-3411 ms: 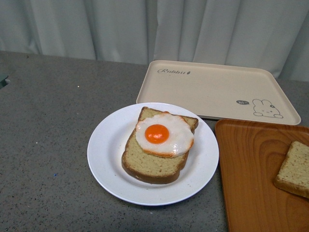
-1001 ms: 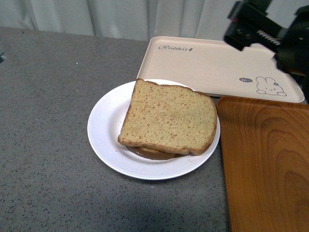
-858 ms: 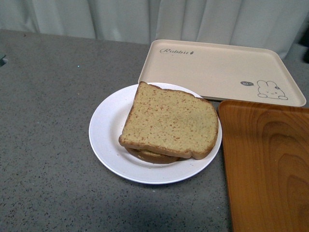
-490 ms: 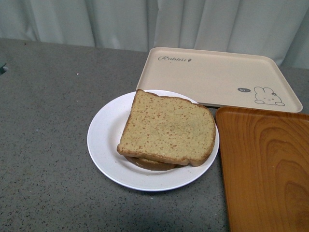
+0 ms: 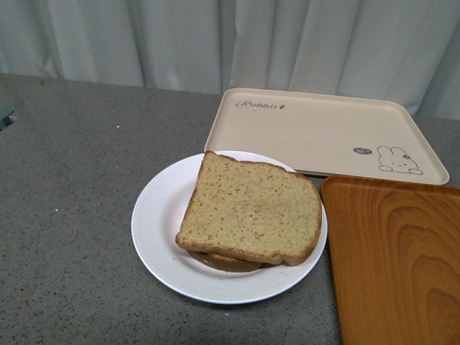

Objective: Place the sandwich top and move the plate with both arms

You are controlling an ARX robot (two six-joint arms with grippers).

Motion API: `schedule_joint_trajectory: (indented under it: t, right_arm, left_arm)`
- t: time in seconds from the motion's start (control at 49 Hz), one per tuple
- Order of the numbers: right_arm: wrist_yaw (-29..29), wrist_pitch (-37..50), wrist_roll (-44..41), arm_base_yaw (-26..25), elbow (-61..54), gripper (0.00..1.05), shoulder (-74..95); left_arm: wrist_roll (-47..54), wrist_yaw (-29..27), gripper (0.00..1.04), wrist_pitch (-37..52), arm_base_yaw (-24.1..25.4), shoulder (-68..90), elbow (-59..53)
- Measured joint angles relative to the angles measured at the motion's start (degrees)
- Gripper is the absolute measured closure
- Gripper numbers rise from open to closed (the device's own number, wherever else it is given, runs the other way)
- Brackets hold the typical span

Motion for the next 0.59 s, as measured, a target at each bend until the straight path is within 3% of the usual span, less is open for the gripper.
schedule_joint_trajectory:
  t: [0.592]
  right_arm:
    - [-0.9,-2.8,2.4,-0.2,0.9,1.01,1.0]
  left_arm:
    - [0.0,0.0,0.06,0.0,0.0,0.0,0.0]
